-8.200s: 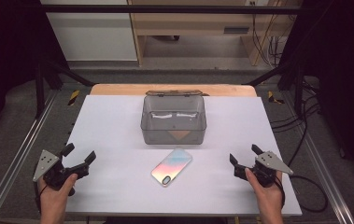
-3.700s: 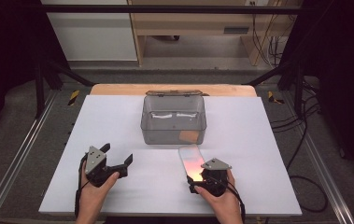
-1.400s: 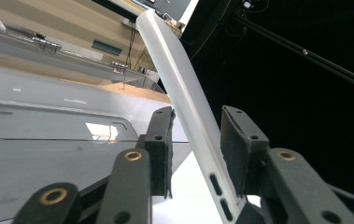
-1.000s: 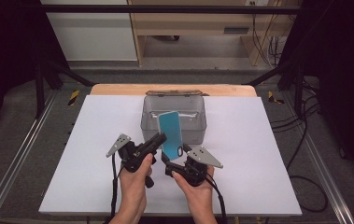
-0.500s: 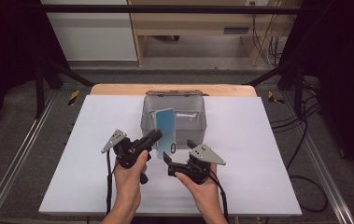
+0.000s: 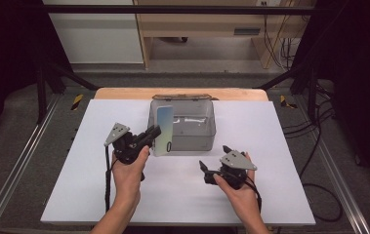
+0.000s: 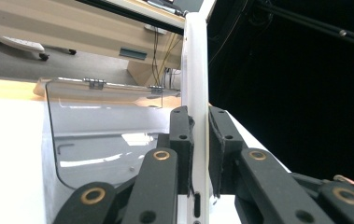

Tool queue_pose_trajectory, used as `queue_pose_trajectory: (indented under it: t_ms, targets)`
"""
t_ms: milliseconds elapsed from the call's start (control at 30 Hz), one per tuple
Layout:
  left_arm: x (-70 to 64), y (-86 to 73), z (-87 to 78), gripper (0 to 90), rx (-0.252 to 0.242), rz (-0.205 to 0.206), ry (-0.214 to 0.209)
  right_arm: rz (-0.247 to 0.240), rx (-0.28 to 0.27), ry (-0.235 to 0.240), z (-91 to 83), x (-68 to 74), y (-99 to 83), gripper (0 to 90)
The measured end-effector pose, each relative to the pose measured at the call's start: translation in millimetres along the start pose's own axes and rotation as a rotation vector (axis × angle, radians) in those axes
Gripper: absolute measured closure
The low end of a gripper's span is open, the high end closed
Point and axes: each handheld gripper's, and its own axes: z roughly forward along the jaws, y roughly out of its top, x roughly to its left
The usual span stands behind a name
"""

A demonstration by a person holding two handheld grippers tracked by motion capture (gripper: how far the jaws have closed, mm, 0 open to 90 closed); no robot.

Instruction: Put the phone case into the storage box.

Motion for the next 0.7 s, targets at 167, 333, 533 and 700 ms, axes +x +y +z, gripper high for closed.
queue_pose_trajectory:
  t_ms: [167,333,533,700]
  targets:
    - [-0.3,9.8,8.3,81.1,0.021,0.02,0.027,0.03,-0.012,-0.047,-18.6,-24.8,-14.6,5.8]
    - [-0.2,15.5,15.0,81.0,0.041,0.007,0.04,0.078,0.008,-0.083,-40.9,-42.2,-19.2,7.1]
    - [-1.5,28.0,26.7,81.1,0.061,0.012,0.067,0.086,-0.042,-0.164,-69.4,-59.6,-20.7,6.0]
    - [-2.1,39.6,39.8,81.0,0.089,0.015,0.108,0.084,-0.054,-0.178,-73.6,-66.0,-27.0,5.4]
